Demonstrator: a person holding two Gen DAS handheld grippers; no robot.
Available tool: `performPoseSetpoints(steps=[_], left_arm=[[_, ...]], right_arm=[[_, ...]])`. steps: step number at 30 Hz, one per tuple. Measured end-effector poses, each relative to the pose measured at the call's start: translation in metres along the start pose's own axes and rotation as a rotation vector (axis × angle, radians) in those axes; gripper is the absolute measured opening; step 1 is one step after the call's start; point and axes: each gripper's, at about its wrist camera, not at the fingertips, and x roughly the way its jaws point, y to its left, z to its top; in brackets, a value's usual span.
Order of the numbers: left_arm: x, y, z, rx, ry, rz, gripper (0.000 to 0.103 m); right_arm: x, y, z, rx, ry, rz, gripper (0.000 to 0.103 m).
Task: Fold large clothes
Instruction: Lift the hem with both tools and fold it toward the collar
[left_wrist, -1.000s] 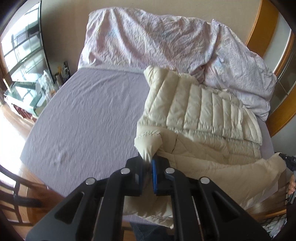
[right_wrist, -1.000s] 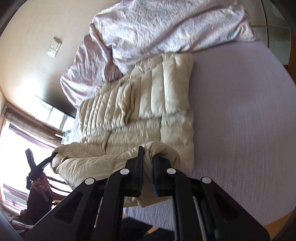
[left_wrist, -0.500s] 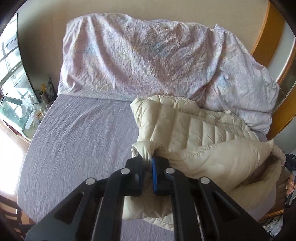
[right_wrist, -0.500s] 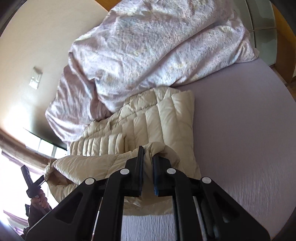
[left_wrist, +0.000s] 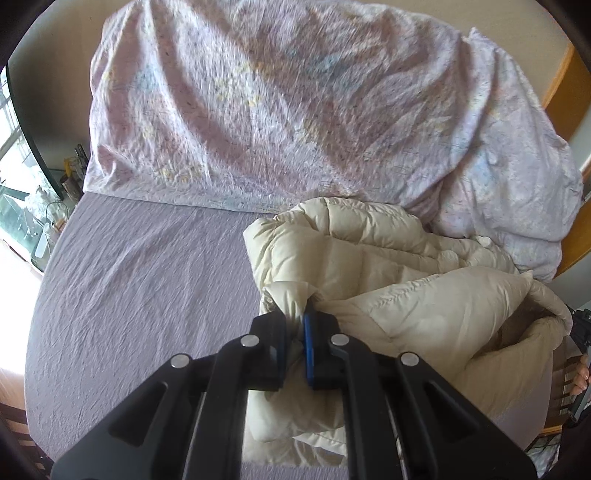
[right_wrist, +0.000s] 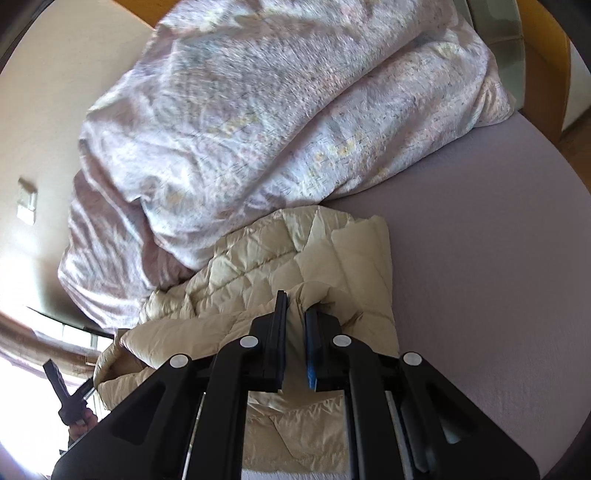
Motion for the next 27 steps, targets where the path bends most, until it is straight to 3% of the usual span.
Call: performPoseSetpoints(steps=[15,17,21,24,25,27], left_arm=[[0.060,0.007,0.027,-0.081,0.078,0.033,0.014],[0.066,0.008,0.031,-0.092,0.085,0.032,0.016],[0.074,0.008,0.039,-0.109,0.092,0.035,0.030],[0.073,0.005,0.049,-0.115,0.079,0.048,0.046],[0.071,0.004,0.052,-0.110,0.066,0.067,0.057],[0.063,0.001,0.060,-0.096,0.034,0.089,0.062]], right_arm=[[0.069,-0.015,0.033,0.099,0.079,-0.038,0.011],[0.077,-0.017,0.038,0.115,0.098,-0.033,0.016],[0.084,-0.019,0.049,0.145,0.107,-0.008,0.039],[0.078,-0.013,0.060,0.128,0.078,-0.003,0.055],[0.074,-0.009,0.064,0.112,0.061,-0.007,0.058],[0.065,-0.003,0.071,0.083,0.026,-0.013,0.062]])
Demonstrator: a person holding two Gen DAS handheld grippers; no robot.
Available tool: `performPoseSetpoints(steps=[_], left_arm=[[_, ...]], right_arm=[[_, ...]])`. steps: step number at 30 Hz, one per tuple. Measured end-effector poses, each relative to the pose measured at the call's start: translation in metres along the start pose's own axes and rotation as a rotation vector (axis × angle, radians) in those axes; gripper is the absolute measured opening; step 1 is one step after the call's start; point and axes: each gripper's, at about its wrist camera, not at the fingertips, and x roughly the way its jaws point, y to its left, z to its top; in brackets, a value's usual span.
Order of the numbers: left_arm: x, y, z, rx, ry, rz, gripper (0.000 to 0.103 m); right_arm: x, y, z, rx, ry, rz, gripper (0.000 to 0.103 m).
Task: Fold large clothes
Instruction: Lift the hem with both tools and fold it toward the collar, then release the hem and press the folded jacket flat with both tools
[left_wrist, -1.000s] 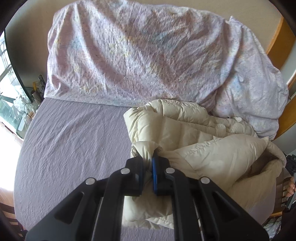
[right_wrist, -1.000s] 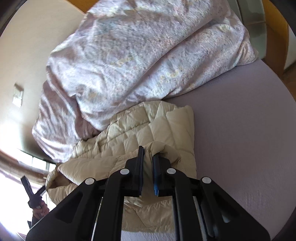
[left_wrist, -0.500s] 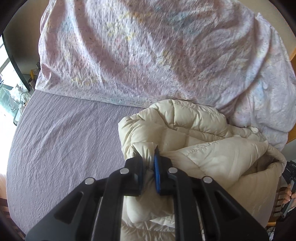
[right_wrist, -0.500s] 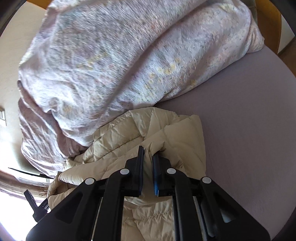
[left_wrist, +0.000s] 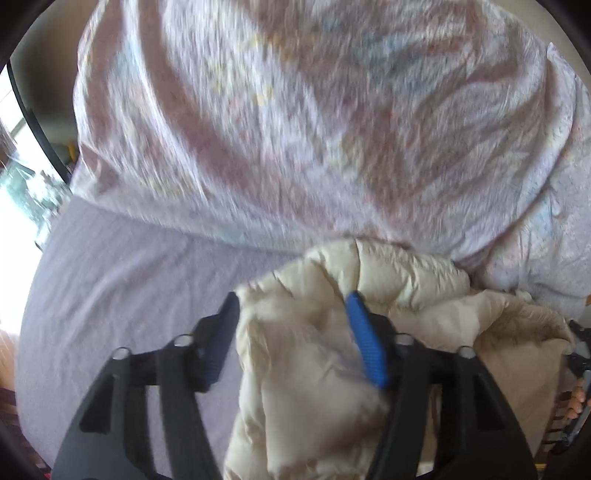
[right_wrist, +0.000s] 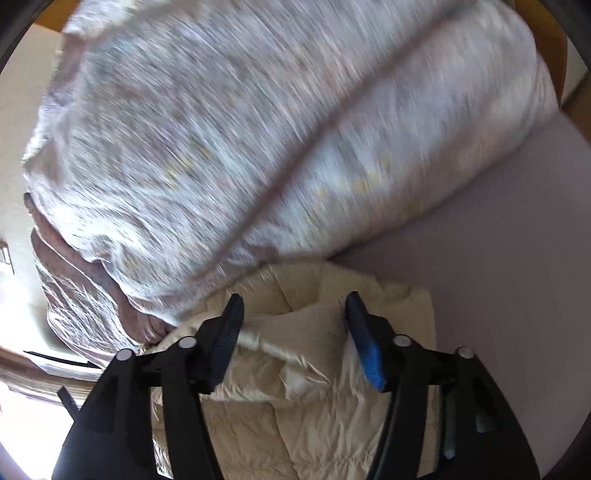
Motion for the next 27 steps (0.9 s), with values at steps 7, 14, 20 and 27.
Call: performPoseSetpoints(steps=[7,14,20,27], left_arm=[[-0.037,-0.002,0.005,0.018,-0.082,-0.008,0.065],[-0.068,-0.006,-0.013,0.038,-0.123,-0.025,0.066],[-0.076,-0.019,-0.033,0.057,-0.113,-0.052,0.066],[-0.059,-0.048,-0.065,0.168,-0.087,-0.010,0.070]], right_arm=[[-0.050,0.029,-0.003,-0.155,-0.093,0.011,0.063],[-0.059,0.050,-0.046,-0.264,-0.058,0.033,0.063],[-0.047,0.055,-0.079,-0.297,-0.007,0.018,0.063],[-0.024,0.067,-0.107,-0.377,0.001,-0.076,0.063]])
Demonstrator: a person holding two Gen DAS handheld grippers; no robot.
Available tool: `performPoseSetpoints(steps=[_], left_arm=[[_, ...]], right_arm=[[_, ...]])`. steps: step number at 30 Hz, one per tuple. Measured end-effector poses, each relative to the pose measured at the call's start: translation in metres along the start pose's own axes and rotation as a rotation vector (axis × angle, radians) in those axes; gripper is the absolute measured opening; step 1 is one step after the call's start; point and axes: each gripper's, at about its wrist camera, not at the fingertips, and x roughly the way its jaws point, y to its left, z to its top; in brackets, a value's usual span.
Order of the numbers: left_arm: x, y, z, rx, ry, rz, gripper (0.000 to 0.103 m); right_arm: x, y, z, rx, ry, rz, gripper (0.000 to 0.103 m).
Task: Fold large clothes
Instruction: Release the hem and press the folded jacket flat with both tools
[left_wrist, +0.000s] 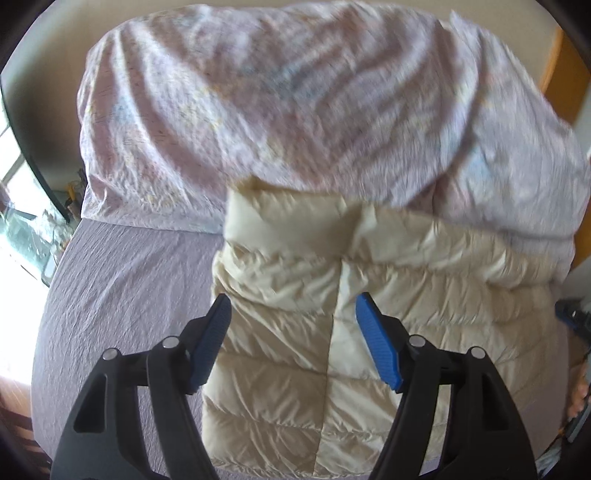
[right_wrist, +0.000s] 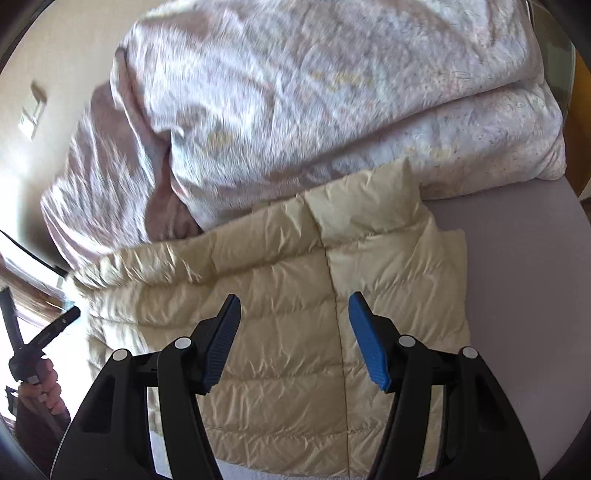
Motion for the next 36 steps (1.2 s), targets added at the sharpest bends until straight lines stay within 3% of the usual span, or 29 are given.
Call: performPoseSetpoints(steps=[7,20,36], left_arm=[[0.030,-0.016,-0.006,0.047,0.048,0.032,0.070],[0.063,-0.027,0.002,0.075,0.035,0.087,0.070],[0.102,-0.023,0.007,0.087,0.020,0.139,0.079]], right_arm=[[0.033,0.015,-0.006,-0.042,0.017,-0.088,0.063],[0.073,0.022,0.008,-0.094,-0.027,-0.238,0.063],[0.122,0.010,0.004,-0.085,-0.055,-0.295,0.065]])
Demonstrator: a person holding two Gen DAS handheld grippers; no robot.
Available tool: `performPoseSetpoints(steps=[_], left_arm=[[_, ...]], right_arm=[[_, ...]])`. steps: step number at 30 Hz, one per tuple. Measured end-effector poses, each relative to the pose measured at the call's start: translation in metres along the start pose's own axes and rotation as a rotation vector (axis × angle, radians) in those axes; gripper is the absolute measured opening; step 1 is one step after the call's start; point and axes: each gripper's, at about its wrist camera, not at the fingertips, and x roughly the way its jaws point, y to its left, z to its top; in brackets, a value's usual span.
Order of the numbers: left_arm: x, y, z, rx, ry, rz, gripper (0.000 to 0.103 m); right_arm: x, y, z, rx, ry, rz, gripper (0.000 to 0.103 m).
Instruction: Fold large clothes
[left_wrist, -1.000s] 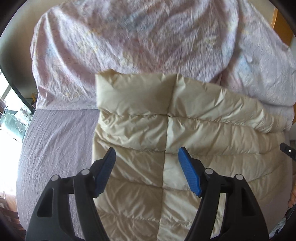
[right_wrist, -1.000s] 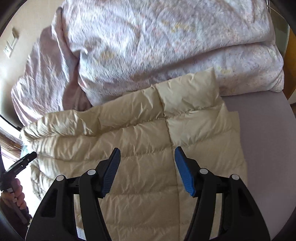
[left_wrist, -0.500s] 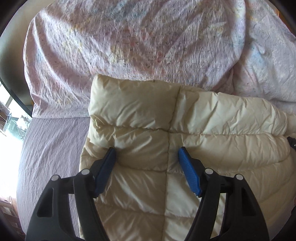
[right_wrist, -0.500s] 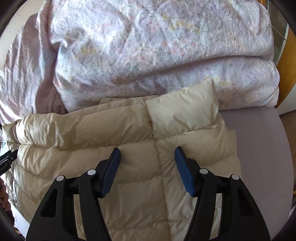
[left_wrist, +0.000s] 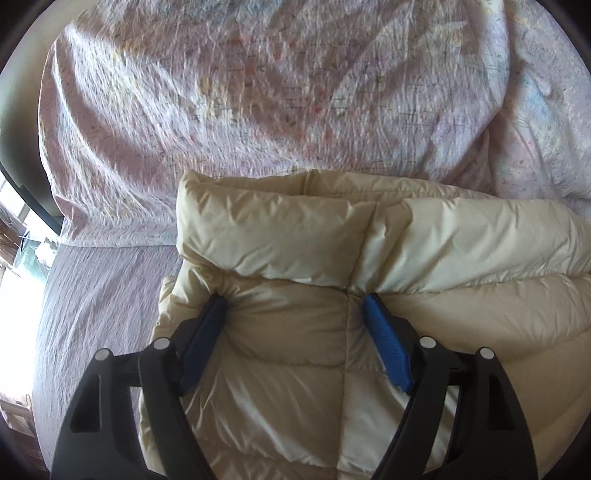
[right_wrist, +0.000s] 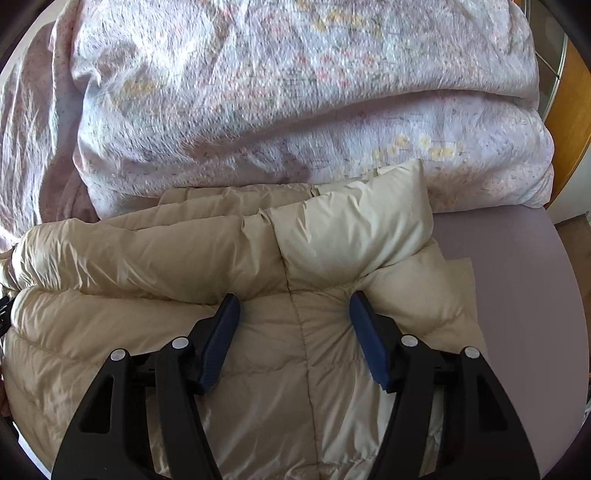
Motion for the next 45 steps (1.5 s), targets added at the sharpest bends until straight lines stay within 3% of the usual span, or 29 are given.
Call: performPoseSetpoints(steps=[13,26,45], left_arm=[[0.027,0.007,-0.008,-0.015,-0.053,0.021,0.087],[0.054,-0.008,-0.024,-0.049,-0.099,0.032,0.093],[0.068,-0.010,-0.037,-0.065,-0.128,0.049,0.095]], right_arm=[[0.046,0.001,-0.015,-0.024,-0.076,-0.042,0.073],[0.060,0.023,-0.032,-0.038,-0.125,-0.071,0.077],[0.089,0.025,-0.006,-0.045,-0.098,-0.078,0.080]])
